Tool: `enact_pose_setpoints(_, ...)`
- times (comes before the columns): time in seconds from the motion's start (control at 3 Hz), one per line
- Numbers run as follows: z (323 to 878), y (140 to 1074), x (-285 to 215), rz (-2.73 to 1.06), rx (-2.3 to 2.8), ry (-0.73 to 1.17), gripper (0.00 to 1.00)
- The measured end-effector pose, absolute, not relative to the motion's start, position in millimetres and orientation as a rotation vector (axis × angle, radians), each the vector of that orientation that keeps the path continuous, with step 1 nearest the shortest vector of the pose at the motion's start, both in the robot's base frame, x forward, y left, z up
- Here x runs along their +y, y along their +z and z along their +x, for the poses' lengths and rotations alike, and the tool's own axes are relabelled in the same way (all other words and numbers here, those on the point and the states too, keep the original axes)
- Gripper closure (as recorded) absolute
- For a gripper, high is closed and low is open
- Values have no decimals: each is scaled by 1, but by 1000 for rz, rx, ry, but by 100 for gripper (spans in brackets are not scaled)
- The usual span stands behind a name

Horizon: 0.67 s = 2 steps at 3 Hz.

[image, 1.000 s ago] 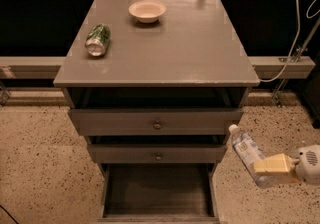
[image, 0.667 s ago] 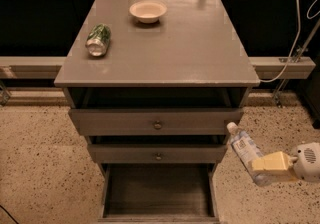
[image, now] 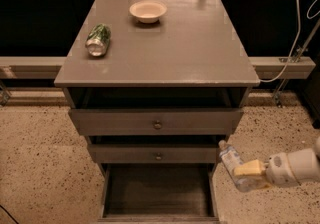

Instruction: Place blue plastic bottle into bottom drawer

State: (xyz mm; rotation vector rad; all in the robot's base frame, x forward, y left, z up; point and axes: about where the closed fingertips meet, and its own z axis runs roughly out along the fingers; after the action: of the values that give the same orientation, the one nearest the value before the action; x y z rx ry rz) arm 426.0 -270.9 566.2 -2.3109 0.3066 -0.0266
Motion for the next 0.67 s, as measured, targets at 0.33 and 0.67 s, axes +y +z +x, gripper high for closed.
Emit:
enact_pose_setpoints(0.33,433,489,-249,-2340,359,99,100)
enact_pose_setpoints(0.67,431,492,-247,-2331,346,110,100)
